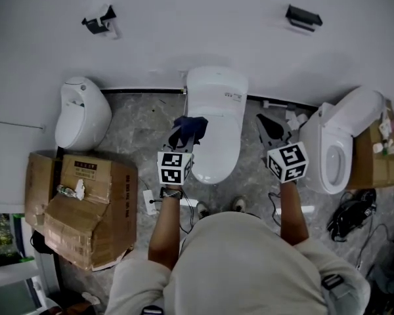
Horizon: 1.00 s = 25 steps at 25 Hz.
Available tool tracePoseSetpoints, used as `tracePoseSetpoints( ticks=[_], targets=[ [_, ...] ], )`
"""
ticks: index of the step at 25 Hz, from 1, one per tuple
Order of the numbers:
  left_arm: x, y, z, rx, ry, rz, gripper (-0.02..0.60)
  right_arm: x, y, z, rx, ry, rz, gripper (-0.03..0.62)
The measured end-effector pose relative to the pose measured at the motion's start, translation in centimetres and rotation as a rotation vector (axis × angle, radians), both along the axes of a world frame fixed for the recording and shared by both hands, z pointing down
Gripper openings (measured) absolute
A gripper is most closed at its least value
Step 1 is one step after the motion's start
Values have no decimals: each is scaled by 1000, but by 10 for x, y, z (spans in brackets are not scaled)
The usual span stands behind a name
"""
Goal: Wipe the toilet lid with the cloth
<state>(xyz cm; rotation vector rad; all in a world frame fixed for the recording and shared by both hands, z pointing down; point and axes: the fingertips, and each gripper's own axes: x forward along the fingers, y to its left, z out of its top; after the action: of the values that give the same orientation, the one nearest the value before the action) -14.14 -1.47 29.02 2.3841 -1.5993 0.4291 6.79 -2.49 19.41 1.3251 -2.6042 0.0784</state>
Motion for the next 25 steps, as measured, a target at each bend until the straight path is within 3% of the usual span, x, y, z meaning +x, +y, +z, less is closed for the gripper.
tracePoseSetpoints(
  ticks=[11,16,21,25],
  targets=[
    [17,-5,-106,173,-20,24,115,5,6,-80,126,-39,-25,31],
    [26,9,-146,247,-68,29,115,5,23,-117,184,-58,-57,31],
    [44,28,-199,343,-28,63,115,11,41,-153,241,-44,-61,31],
    [54,40,-223,414,-44,81,115,10,54,-174,277,-61,-74,31]
  ],
)
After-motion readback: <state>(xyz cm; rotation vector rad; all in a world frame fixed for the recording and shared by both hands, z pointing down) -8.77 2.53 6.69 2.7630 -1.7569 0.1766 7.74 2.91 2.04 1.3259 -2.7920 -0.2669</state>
